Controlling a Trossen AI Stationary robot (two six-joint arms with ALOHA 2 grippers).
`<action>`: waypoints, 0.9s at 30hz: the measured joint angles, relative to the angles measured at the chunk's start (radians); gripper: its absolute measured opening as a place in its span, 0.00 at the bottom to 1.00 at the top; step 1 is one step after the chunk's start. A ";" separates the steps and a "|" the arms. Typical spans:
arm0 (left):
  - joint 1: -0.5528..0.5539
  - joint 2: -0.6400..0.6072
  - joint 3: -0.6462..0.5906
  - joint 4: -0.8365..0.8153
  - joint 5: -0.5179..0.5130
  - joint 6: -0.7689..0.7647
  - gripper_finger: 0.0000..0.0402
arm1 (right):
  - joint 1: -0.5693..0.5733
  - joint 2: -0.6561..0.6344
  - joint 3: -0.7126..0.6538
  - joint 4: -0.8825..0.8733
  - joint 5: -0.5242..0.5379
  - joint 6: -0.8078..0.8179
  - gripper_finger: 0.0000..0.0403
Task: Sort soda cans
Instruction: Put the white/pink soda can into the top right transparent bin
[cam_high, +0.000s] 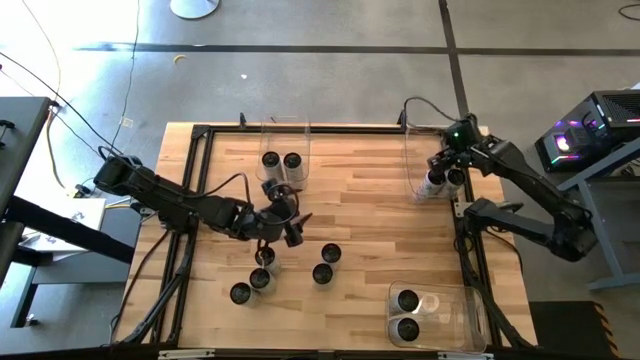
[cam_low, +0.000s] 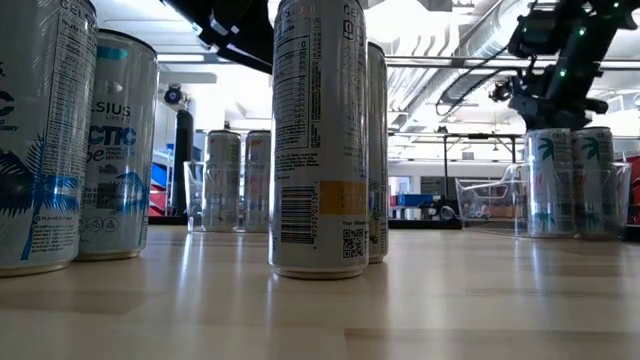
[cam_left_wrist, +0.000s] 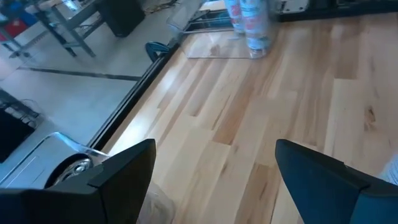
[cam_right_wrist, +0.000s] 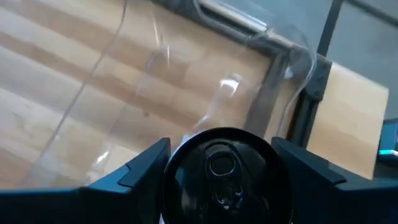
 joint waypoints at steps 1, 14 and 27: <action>0.000 0.000 0.000 0.000 -0.012 -0.006 0.81 | 0.004 -0.007 0.002 0.015 0.010 0.003 0.58; -0.004 0.000 0.000 0.005 -0.032 -0.006 0.81 | 0.000 -0.013 0.001 0.001 -0.016 -0.025 0.58; -0.004 0.000 0.000 0.006 -0.032 -0.025 0.81 | 0.002 0.094 0.005 0.012 0.057 0.217 0.58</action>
